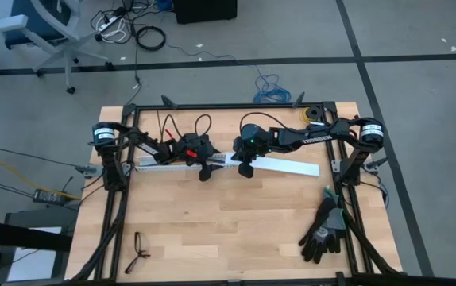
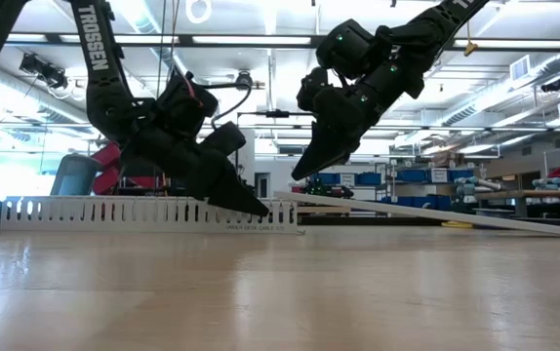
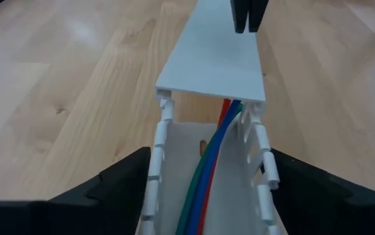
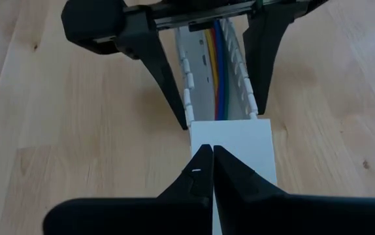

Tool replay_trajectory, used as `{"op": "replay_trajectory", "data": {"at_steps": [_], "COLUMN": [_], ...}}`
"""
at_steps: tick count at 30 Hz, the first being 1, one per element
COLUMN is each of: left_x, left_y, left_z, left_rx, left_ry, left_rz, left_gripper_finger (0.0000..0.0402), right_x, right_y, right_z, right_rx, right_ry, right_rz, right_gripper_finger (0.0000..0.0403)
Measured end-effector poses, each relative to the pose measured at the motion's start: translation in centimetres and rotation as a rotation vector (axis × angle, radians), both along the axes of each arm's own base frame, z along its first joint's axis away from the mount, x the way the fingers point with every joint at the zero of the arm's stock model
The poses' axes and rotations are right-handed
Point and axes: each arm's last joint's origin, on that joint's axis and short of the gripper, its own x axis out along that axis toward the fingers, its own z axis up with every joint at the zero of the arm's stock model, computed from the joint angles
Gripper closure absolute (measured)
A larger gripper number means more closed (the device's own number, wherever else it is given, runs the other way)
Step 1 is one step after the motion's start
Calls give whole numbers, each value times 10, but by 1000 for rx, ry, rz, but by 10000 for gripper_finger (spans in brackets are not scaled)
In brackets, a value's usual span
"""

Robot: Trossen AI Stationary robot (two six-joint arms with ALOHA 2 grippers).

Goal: Ziptie cables
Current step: Close the white cable duct with the white cable duct cover

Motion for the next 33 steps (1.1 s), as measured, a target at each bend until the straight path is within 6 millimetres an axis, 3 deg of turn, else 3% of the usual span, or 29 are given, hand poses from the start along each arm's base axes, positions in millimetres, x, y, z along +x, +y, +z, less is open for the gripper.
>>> {"op": "replay_trajectory", "data": {"at_steps": [12,25,33], "left_x": [0,1,2], "left_y": [-1,-3,-4], "left_z": [0,1,1], "left_rx": [-10,-10,-9], "left_ry": [-5,-6,-9], "left_rz": [-21,-28,-32], "left_gripper_finger": [173,176,176], "right_x": [-1,20,27], "right_y": [0,-3,-4], "right_z": [-1,-33,-25], "right_rx": [13,61,60], "right_ry": [14,-20,-44], "right_rz": [-9,8,39], "right_gripper_finger": [403,403,403]}}
